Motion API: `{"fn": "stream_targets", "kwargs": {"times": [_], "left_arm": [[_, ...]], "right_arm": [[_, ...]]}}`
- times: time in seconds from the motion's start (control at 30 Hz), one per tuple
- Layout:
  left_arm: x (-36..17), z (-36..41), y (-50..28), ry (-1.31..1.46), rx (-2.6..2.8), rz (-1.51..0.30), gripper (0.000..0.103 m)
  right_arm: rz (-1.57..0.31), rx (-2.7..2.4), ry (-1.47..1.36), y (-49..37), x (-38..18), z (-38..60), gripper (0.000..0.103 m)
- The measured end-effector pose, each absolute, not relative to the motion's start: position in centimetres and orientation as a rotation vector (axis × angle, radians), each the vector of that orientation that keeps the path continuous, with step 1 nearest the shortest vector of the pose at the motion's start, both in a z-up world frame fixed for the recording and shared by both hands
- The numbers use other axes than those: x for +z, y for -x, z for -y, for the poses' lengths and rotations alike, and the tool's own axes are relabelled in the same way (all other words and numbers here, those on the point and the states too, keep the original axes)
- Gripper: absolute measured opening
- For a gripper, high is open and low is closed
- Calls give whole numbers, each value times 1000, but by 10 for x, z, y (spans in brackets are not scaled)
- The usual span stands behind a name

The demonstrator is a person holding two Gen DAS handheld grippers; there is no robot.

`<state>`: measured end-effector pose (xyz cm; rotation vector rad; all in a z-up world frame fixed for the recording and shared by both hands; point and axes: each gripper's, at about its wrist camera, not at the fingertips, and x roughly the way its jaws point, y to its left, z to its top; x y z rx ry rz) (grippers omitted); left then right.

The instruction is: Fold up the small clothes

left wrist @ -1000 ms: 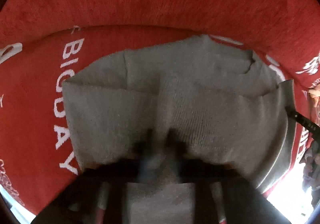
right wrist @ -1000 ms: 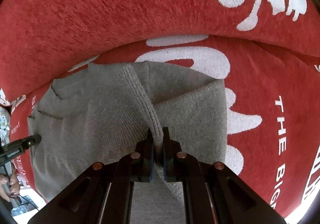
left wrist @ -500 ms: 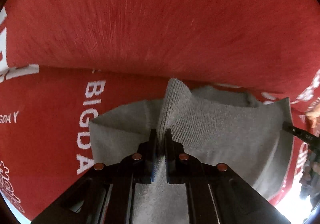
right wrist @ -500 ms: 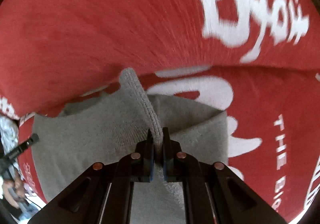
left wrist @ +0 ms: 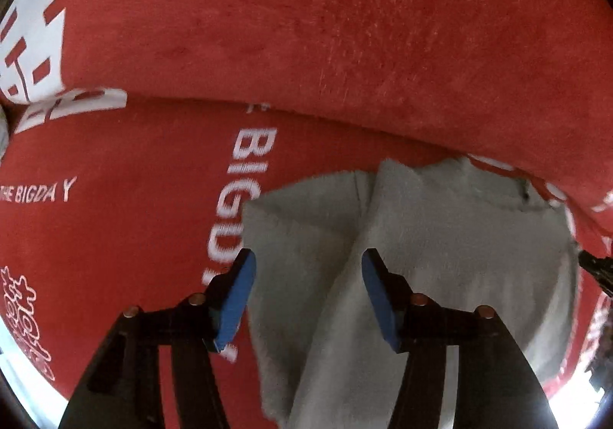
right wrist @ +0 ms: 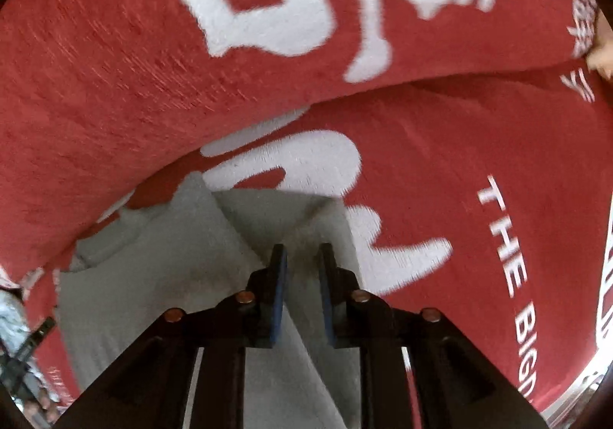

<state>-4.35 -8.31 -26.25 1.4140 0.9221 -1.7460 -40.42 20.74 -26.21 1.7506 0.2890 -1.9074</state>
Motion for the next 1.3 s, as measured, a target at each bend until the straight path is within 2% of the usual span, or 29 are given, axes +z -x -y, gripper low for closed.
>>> {"fn": "stream_targets", "kwargs": {"times": [0.03,0.1,0.33,0.57,0.6,0.63,0.67,0.7,0.73,0.9,1.07,1.13,1.2,1.3], "left_arm": [[-259,80,36,-1425,-1756,-948,59],[-253,69,17,-1457,-1768,-1006,59],[-262,15,-30,-1536,-1719,-1238,59],[-280,-22,-35,-1587,-1717,-1287,59],[-281,-22,-36,-1578,-1717,-1292,55],[-282,-21,-36,-1564,-1719,-1299,46],[-285,-19,-35,-1564,-1720,-1310,15],[-288,-18,-36,-1580,-1709,-1322,6],[-286,-16,-38,-1573,-1711,-1317,6],[-266,-26,-43,-1580,-1793,-1205,6],[-288,-40,-57,-1625,-1746,-1167,6],[-284,-42,-65,-1601,-1758,-1182,6],[-275,-42,-71,-1600,-1763,-1179,6],[-253,-39,-70,-1593,-1794,-1140,6]], "right_arm": [[-251,-1883,-1754,400,-256,-217,25],[-184,-1831,-1765,387,-246,-235,47],[86,-1633,-1936,312,-231,-331,49],[390,-1674,-2116,293,-266,-380,51],[473,-1686,-2110,296,-273,-381,51],[507,-1692,-2108,300,-279,-378,51],[534,-1705,-2114,303,-284,-375,51],[533,-1710,-2124,305,-286,-376,28],[480,-1725,-2142,307,-286,-371,10],[91,-1778,-2032,309,-255,-342,8],[-68,-1783,-2056,304,-279,-346,9],[-81,-1789,-2040,305,-280,-349,9],[-121,-1787,-2047,303,-275,-351,16],[-174,-1821,-2073,305,-263,-359,16]]}}
